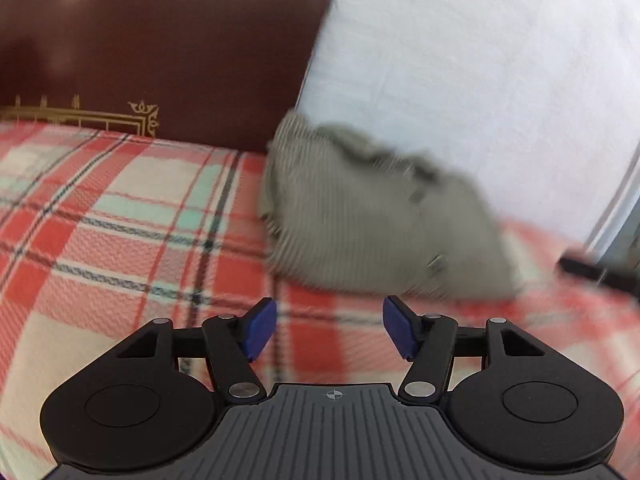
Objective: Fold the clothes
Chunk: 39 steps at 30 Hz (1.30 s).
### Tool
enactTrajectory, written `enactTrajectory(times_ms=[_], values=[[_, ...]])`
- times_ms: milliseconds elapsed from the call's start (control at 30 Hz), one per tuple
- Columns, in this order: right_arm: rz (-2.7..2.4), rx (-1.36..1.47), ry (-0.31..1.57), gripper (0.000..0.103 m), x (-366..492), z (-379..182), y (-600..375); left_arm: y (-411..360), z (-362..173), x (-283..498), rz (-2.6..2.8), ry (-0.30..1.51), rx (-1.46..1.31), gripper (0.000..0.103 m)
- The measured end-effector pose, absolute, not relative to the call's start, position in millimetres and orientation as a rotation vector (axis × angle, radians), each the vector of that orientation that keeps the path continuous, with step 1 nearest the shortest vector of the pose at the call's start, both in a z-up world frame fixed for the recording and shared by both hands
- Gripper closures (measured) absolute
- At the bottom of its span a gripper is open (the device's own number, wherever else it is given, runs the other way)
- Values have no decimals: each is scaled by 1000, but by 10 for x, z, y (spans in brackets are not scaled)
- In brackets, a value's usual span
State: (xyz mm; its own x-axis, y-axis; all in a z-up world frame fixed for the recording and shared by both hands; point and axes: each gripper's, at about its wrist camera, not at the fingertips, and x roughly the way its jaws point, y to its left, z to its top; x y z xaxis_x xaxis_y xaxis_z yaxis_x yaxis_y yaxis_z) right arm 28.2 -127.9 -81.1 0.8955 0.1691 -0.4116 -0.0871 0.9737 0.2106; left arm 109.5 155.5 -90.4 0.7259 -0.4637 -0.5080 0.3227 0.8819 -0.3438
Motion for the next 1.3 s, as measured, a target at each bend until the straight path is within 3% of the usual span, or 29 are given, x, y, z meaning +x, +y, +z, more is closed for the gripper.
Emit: enactTrajectory(times_ms=[67, 100, 233, 467, 1300], values=[[133, 184, 426, 25, 156, -688, -1225, 1510, -632, 928, -438, 556, -274, 23], [135, 188, 417, 21, 99, -629, -1205, 1434, -492, 853, -409, 530, -238, 15], [145, 213, 406, 1, -37, -427, -1165, 1068, -74, 592, -310, 447, -44, 0], [153, 144, 485, 1, -79, -180, -1104, 761, 77, 540, -336, 563, 13, 0], [96, 54, 574, 1, 90, -154, -1073, 629, 22, 603, -277, 642, 7, 0]])
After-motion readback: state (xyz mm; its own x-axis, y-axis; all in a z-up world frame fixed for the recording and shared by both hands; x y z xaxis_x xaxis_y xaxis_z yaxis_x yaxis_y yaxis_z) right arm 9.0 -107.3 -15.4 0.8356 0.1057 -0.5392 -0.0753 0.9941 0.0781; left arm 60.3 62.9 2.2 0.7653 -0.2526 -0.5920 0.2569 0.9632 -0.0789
